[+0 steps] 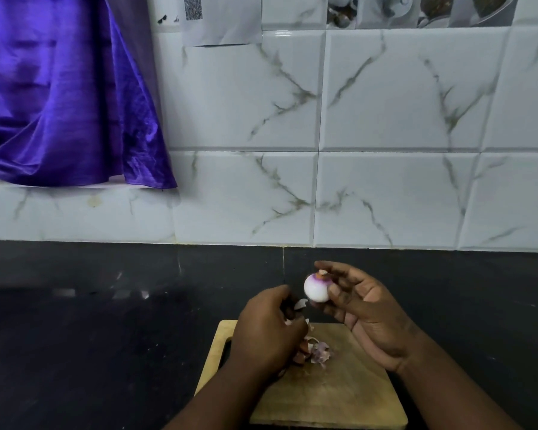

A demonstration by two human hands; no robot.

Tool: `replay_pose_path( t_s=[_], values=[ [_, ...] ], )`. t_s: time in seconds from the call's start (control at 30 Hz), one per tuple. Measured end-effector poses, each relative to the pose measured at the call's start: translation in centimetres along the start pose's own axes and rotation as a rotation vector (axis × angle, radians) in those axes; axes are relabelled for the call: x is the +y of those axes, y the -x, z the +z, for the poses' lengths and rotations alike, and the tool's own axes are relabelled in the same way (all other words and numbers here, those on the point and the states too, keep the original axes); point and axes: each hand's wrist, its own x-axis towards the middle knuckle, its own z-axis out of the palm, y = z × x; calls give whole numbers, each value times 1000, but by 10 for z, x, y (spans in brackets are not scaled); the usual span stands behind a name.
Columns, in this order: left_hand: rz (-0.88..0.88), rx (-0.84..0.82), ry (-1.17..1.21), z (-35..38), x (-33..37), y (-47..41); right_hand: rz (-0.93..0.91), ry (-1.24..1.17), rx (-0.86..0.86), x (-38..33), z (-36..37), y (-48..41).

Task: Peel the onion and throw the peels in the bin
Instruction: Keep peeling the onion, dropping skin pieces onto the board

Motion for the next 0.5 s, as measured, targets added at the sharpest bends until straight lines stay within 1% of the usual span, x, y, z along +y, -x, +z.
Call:
replay_pose_path(
  t_s=[0.07,0.17,0.27,0.4,0.5],
  values=[
    [64,74,-32,-3,3,0,18,48,12,3,0,0],
    [99,153,-57,-4,5,-1,29,59,50,2,0,1],
    [152,174,-40,-3,4,0,31,132,61,1,0,1],
    [253,190,119,-7,10,3,27,208,78,1,-2,1],
    [356,218,22,-9,12,3,7,288,83,1,-4,1]
  ],
)
